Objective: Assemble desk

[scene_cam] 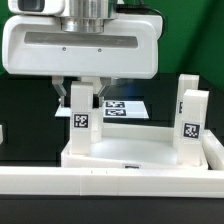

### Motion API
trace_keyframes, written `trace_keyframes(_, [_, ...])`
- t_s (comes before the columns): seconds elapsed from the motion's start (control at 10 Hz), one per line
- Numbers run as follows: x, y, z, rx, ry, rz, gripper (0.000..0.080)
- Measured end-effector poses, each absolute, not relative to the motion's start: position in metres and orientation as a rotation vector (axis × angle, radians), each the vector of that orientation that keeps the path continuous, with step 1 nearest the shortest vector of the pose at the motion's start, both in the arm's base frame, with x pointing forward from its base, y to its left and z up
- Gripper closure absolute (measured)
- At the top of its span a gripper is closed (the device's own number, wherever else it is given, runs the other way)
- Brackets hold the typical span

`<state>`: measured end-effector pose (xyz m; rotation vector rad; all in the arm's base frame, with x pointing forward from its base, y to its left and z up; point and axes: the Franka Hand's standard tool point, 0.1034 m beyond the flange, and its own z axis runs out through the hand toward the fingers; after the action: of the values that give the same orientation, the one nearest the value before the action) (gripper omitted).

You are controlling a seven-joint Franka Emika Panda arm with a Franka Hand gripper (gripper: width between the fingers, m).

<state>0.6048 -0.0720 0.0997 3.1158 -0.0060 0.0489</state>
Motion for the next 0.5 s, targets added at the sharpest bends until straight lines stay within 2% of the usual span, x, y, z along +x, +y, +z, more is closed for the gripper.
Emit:
trace_keyframes(0.2, [0.6048, -0.072, 0.0997, 3.116, -0.04, 0.049, 0.0512])
trace_keyframes(0.5, [0.6051, -0.0784, 0.0997, 3.109, -0.474, 0.048, 0.0512])
